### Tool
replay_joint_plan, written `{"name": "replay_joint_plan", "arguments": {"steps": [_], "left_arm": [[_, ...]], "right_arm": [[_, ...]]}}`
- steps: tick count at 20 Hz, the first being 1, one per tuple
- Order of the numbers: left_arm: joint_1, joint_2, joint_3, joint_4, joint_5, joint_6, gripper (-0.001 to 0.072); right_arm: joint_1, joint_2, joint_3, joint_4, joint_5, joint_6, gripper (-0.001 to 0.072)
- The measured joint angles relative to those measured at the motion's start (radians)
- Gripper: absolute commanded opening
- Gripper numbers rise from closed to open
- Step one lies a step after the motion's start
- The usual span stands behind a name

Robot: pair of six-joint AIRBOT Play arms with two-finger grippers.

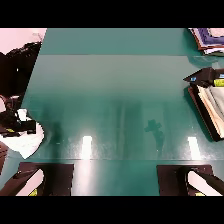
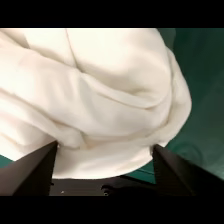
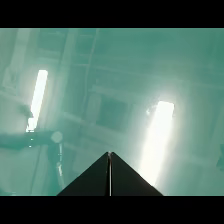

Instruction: Fold the shirts.

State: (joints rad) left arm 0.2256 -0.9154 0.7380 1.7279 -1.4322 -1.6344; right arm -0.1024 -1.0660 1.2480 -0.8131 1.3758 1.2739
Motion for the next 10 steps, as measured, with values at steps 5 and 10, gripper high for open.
{"name": "replay_joint_plan", "arguments": {"steps": [5,10], "left_arm": [[0.001,0.0,-0.037,0.017,0.019,-0.03,0.0036],[-0.001,-0.001,0.005,0.013,0.007,-0.034,0.0026]], "right_arm": [[0.0,0.0,0.0,0.0,-0.011,0.0,0.0018],[0.0,0.001,0.001,0.005,-0.013,0.0,0.0018]]}}
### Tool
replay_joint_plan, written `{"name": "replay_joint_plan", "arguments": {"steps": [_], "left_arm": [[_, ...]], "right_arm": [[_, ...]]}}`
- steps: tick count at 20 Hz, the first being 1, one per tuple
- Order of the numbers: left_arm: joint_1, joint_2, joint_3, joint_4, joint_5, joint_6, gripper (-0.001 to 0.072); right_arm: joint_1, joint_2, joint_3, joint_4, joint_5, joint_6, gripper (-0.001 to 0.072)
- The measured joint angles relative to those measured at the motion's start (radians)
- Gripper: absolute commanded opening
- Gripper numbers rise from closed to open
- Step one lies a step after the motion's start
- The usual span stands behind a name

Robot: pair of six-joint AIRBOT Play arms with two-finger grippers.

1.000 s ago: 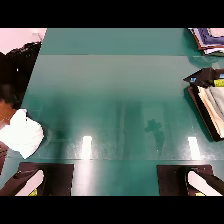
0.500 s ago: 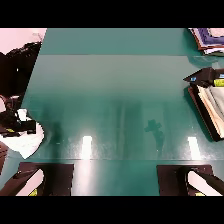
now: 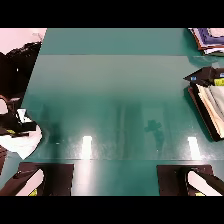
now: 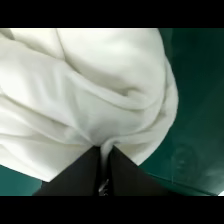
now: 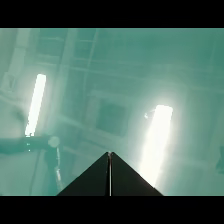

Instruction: Fold the shirts.

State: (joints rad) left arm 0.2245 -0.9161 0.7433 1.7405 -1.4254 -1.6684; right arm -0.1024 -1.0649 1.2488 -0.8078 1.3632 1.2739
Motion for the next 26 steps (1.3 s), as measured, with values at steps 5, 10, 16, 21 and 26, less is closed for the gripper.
{"name": "replay_joint_plan", "arguments": {"steps": [5,10,16,21,26], "left_arm": [[-0.136,0.001,0.355,-0.035,-0.095,0.037,0.0027],[-0.368,-0.002,0.806,-0.172,-0.066,0.048,0.0025],[-0.656,-0.107,1.011,-0.24,0.011,0.051,0.0027],[-0.841,-0.338,1.038,-0.327,0.03,0.063,0.0562],[-0.924,-0.554,1.044,-0.402,0.032,0.118,0.0603]], "right_arm": [[0.0,0.001,0.087,0.024,-0.017,0.0,0.0018],[0.0,0.001,0.257,0.029,-0.051,0.0,0.0018],[0.0,0.002,0.387,0.03,-0.074,0.0,0.0018],[0.0,0.002,0.409,0.029,-0.06,0.0,0.0018],[0.0,0.002,0.414,0.029,-0.047,0.0,0.0018]]}}
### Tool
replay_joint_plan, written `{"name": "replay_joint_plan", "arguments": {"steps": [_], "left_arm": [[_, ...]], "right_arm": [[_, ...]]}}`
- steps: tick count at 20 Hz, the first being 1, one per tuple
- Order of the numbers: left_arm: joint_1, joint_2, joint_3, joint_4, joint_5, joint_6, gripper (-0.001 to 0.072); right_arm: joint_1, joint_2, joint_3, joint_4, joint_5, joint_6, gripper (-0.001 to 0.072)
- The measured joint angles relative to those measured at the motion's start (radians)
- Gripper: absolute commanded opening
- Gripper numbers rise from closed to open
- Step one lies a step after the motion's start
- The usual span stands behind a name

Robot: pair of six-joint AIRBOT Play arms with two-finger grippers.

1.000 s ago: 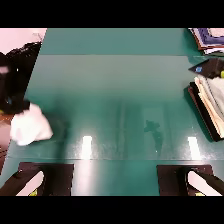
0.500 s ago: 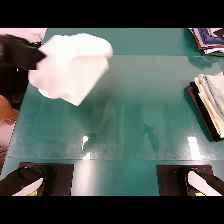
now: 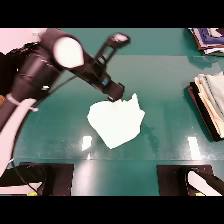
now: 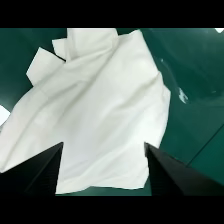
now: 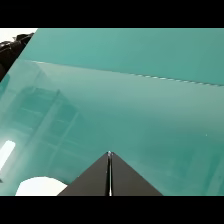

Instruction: Fold the shirts.

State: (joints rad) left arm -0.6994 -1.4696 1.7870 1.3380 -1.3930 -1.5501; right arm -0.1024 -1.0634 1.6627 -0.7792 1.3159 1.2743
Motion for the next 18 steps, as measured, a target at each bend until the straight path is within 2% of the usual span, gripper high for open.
{"name": "replay_joint_plan", "arguments": {"steps": [5,8,13,18], "left_arm": [[0.13,-0.06,-0.011,0.052,0.024,0.029,0.0603],[0.248,-0.069,-0.089,-0.005,0.066,0.046,0.0602],[0.329,-0.087,-0.334,-0.183,0.196,0.187,0.0603],[0.344,-0.167,-0.438,-0.398,0.258,0.332,0.06]], "right_arm": [[0.0,0.0,0.001,0.0,0.004,0.0,0.0018],[0.0,0.0,0.001,0.0,0.004,0.0,0.0018],[0.0,0.0,0.001,0.0,0.004,0.0,0.0018],[0.023,0.0,0.001,-0.002,0.004,0.002,0.0018]]}}
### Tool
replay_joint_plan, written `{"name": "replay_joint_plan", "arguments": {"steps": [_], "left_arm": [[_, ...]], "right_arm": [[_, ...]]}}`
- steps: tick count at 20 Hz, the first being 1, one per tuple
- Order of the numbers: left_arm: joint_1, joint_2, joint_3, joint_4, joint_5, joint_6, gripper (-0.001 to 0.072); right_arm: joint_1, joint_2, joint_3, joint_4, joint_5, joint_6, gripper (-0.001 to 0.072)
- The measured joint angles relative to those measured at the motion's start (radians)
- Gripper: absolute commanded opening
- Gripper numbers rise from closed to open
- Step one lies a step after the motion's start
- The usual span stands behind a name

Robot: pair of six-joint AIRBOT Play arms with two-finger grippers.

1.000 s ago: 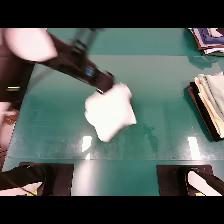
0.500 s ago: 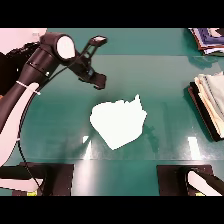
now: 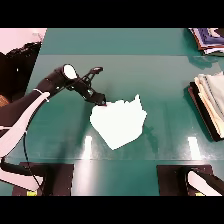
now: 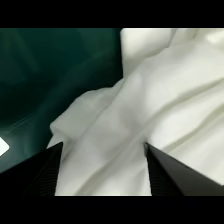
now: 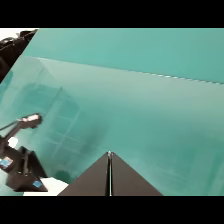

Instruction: Fold the shirts.

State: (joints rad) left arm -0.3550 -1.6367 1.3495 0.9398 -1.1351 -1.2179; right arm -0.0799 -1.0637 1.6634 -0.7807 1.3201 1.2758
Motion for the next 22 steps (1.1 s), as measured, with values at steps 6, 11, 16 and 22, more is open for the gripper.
{"name": "replay_joint_plan", "arguments": {"steps": [6,11,16,22], "left_arm": [[0.006,-0.031,-0.022,-0.092,0.043,0.053,0.0026],[0.091,0.035,-0.008,-0.042,0.031,0.019,0.0026],[0.21,0.177,-0.002,0.027,0.002,-0.002,0.0027],[0.246,0.235,-0.003,0.055,-0.048,-0.011,0.0027]], "right_arm": [[0.04,-0.001,-0.054,0.0,0.0,0.0,0.0018],[0.053,0.0,-0.234,-0.016,-0.006,0.035,0.0018],[0.139,-0.026,-0.507,-0.117,-0.107,0.117,0.0111],[0.339,-0.257,-0.644,-0.044,-0.264,0.132,0.0554]]}}
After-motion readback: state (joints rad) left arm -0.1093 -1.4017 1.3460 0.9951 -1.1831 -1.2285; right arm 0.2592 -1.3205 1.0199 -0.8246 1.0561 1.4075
